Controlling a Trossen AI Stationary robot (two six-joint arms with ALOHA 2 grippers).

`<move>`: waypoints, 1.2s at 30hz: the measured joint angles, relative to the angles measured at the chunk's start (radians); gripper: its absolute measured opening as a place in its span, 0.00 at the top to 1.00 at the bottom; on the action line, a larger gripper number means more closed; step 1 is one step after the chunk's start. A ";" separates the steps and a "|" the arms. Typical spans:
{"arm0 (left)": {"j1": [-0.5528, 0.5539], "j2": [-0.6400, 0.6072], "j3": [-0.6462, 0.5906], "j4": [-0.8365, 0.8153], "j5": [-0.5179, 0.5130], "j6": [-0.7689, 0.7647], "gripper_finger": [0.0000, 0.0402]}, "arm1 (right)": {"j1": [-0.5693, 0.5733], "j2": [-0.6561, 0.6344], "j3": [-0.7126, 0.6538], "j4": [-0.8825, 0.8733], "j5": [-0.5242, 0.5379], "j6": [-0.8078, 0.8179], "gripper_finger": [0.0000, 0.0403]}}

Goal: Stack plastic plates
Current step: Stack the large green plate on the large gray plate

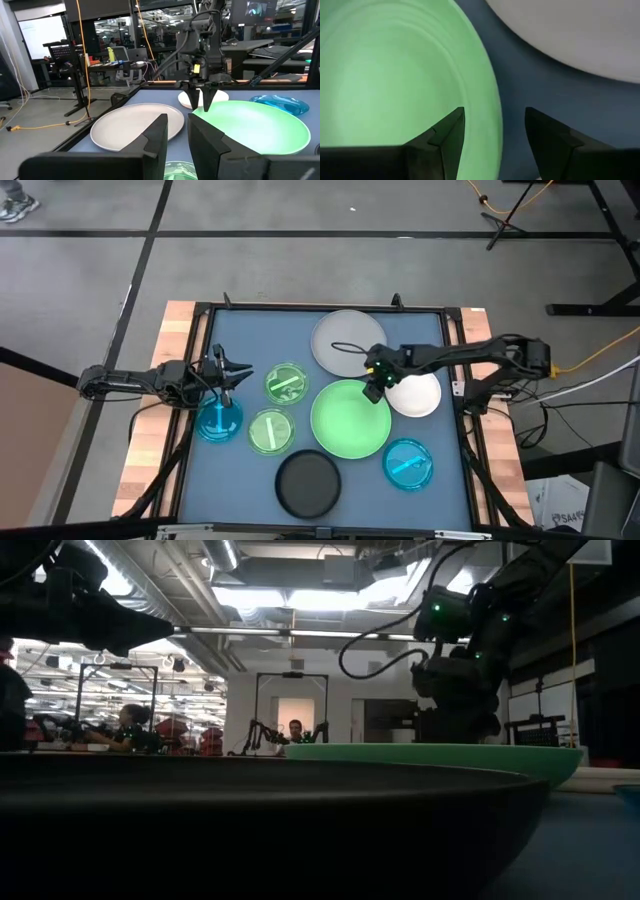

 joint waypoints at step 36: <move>0.000 0.000 0.000 0.000 0.000 0.000 0.83 | 0.000 0.062 0.000 0.027 -0.015 -0.008 0.76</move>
